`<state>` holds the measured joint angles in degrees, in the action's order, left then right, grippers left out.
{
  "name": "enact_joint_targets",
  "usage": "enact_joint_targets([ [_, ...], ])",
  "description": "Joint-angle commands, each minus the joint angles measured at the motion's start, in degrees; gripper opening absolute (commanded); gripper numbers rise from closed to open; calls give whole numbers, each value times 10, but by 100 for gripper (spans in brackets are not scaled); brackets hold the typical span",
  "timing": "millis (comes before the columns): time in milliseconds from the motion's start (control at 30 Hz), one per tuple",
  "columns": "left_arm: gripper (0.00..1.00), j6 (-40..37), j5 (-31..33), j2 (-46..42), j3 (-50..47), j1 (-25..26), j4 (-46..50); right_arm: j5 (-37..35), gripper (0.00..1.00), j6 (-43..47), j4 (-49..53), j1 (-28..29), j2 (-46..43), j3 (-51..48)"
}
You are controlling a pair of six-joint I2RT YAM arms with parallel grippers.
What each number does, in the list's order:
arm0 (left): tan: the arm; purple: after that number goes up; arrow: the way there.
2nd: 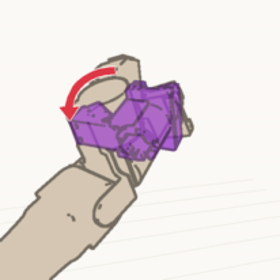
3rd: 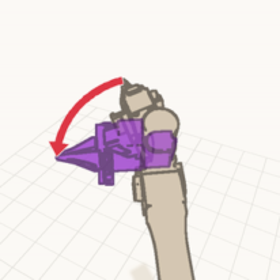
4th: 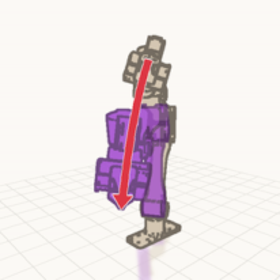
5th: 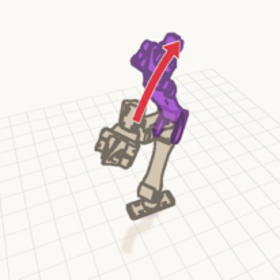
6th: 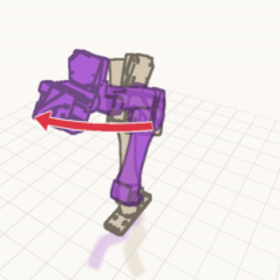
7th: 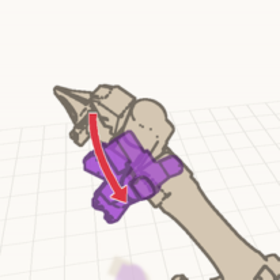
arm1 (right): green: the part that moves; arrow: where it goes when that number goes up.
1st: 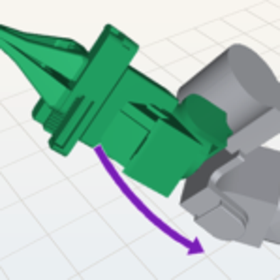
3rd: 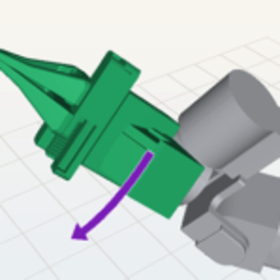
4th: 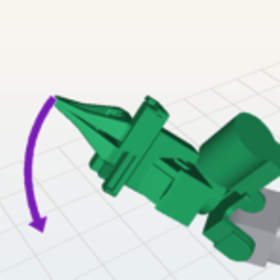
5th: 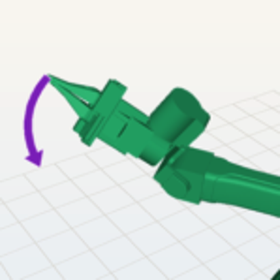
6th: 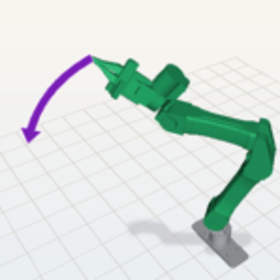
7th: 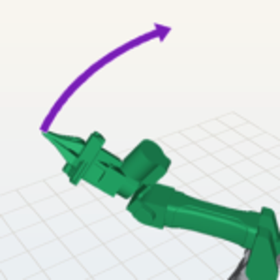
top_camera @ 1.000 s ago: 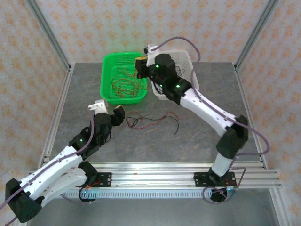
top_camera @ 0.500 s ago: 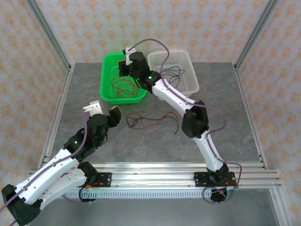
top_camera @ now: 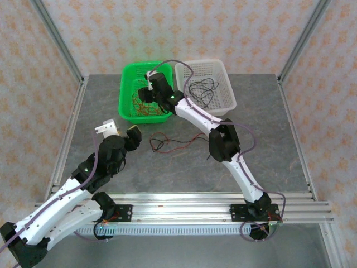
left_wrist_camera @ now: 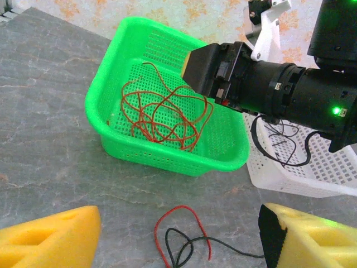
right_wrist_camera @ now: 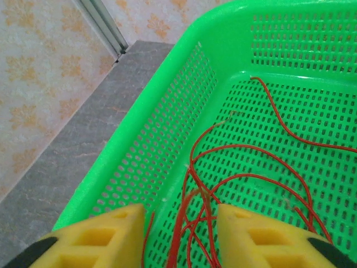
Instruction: Untangle the cables
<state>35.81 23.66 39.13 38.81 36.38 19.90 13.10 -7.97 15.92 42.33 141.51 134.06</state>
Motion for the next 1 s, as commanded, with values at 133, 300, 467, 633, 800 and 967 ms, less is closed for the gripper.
enact_joint_targets([
  [133,76,13,8,14,26,5,24,-62,46,2,50,0,-7,27],
  [300,76,15,3,22,28,5,25,-85,42,10,81,-1,-13,25],
  [467,76,20,8,26,32,4,31,-59,31,14,92,1,-48,-8],
  [633,75,42,50,29,58,4,80,-15,32,47,99,23,-107,-78],
  [800,75,40,49,45,93,4,114,-8,33,56,73,45,-179,-183],
  [967,74,44,42,48,99,4,115,73,31,48,53,53,-199,-224],
])
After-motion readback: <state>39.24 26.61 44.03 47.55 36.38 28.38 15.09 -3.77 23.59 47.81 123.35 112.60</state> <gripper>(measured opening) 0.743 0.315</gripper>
